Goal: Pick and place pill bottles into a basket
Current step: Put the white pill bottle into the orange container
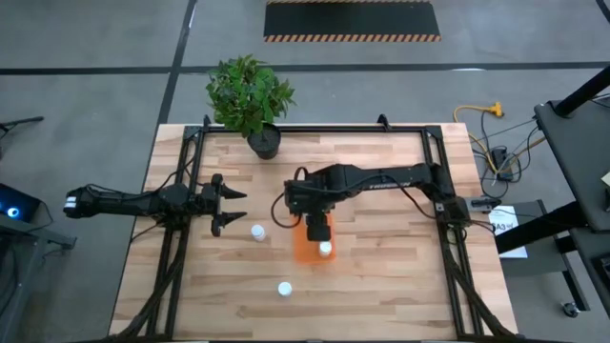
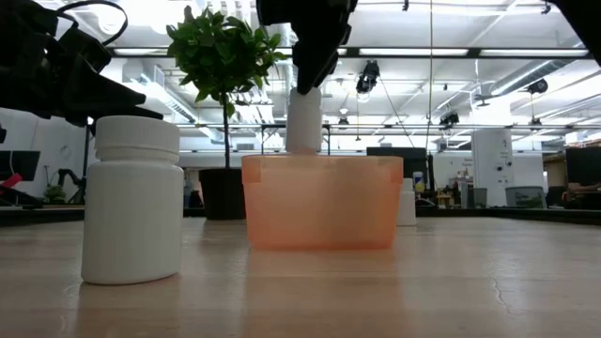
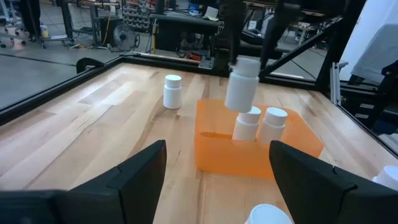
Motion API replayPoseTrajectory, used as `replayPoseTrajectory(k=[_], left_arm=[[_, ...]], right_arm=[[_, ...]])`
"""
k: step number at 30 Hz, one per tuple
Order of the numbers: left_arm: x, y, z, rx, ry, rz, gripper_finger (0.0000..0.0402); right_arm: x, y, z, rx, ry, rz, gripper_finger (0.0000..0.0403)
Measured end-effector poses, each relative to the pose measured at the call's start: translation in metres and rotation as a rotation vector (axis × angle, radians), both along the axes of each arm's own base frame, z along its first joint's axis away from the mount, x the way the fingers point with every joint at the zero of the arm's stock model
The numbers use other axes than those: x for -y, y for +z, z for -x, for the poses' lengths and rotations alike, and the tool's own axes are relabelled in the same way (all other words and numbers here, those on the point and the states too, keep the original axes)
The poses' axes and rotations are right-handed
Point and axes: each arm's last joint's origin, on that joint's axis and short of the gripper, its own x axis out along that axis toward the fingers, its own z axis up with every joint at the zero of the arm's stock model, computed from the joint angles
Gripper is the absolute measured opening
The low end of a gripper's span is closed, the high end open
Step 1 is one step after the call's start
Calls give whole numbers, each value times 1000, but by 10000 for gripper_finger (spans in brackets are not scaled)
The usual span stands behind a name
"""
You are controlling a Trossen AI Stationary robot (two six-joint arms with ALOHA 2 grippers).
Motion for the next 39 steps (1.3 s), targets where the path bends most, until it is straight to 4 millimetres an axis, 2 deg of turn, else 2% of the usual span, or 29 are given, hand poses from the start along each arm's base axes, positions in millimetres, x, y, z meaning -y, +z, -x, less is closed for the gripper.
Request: replayPoseTrajectory(k=[9,13,19,24,39], left_arm=[[0,0,0,0,0,0,267],[0,0,0,-1,0,0,267],[0,0,0,0,0,0,267],[0,0,0,0,0,0,267],[0,0,0,0,0,0,267]], right_arm=[[18,-20,-19,-28,1,12,139],[21,-24,-27,-21,16,16,139],[30,-38,-33,-58,15,20,139],[29,-51,-36,-91,42,23,139],[29,-55,-44,-31,45,4,139]])
